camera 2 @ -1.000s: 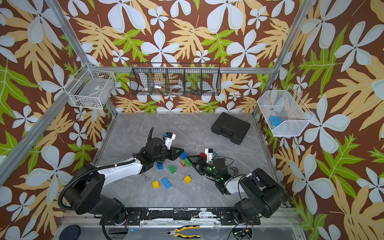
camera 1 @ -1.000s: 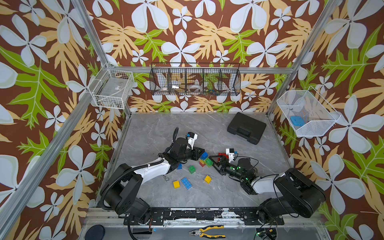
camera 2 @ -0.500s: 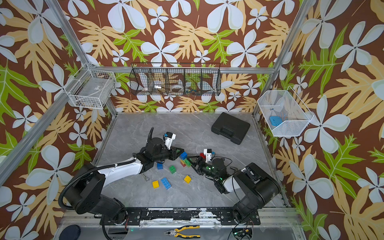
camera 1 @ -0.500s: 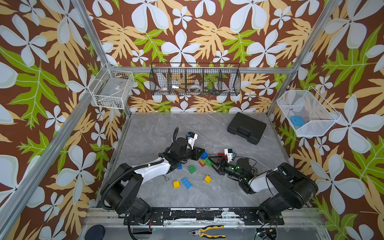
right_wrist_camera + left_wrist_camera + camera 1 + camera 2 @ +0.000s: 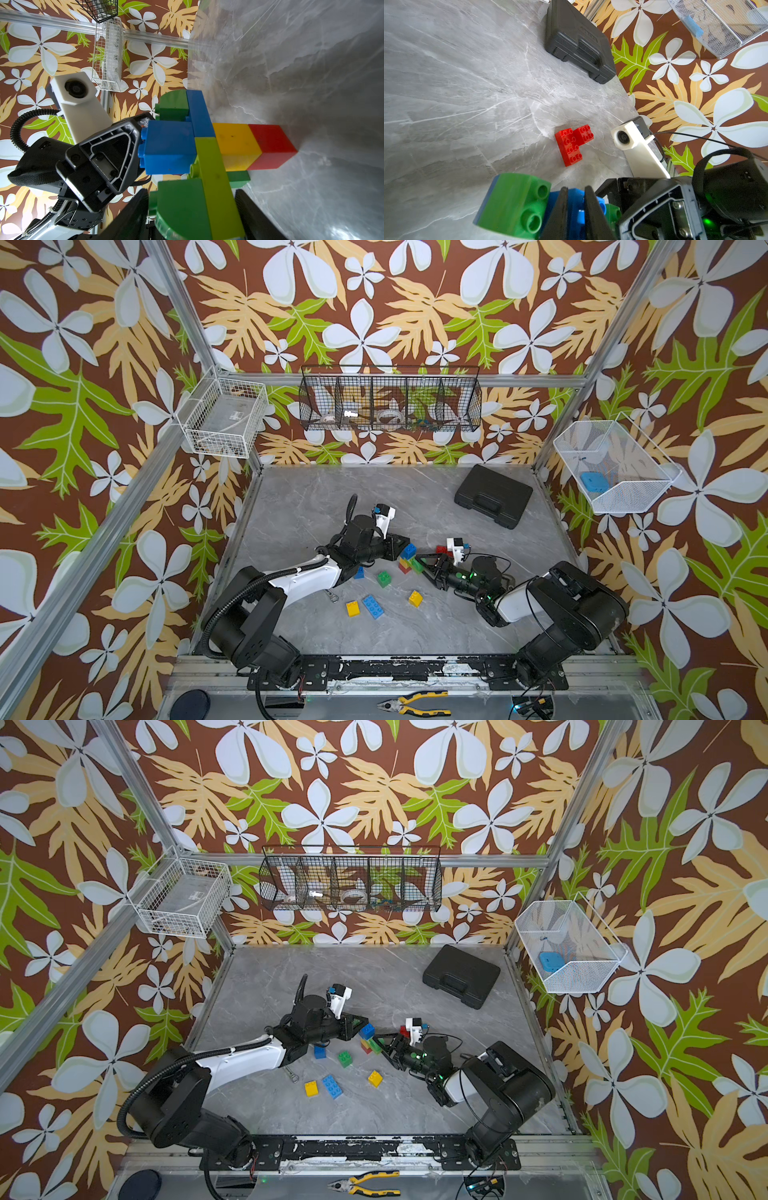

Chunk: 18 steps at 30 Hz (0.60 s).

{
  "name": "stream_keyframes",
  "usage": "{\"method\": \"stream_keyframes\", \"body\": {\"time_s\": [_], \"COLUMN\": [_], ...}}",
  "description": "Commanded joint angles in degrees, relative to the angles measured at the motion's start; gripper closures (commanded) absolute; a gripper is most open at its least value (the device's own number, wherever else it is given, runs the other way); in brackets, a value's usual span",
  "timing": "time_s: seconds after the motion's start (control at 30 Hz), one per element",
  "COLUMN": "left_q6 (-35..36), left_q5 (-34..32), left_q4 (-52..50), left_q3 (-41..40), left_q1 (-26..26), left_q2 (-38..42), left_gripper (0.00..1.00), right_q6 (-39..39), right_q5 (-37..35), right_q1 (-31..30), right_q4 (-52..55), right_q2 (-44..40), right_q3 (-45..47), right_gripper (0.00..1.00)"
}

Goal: Assemble a fork with lego
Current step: Place the lego brick at the center of the board.

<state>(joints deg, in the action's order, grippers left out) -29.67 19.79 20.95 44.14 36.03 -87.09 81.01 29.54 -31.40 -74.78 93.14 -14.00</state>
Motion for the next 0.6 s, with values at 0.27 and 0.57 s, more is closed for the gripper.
{"method": "stream_keyframes", "body": {"time_s": [0.27,0.57], "left_q6": [1.2,1.3], "left_q5": [-0.9,-0.8], "left_q4": [-8.3,-8.2], "left_q3": [-0.5,-0.5], "left_q1": [-0.1,-0.1], "left_q2": [-0.5,-0.7], "left_gripper": [0.83,0.83], "right_q6": [0.6,0.2], "right_q5": [-0.7,-2.2], "right_q1": [0.0,0.1], "right_q4": [-0.5,0.5], "right_q2": [0.7,0.0], "right_q3": [0.6,1.1], "right_gripper": [0.44,0.17]}}
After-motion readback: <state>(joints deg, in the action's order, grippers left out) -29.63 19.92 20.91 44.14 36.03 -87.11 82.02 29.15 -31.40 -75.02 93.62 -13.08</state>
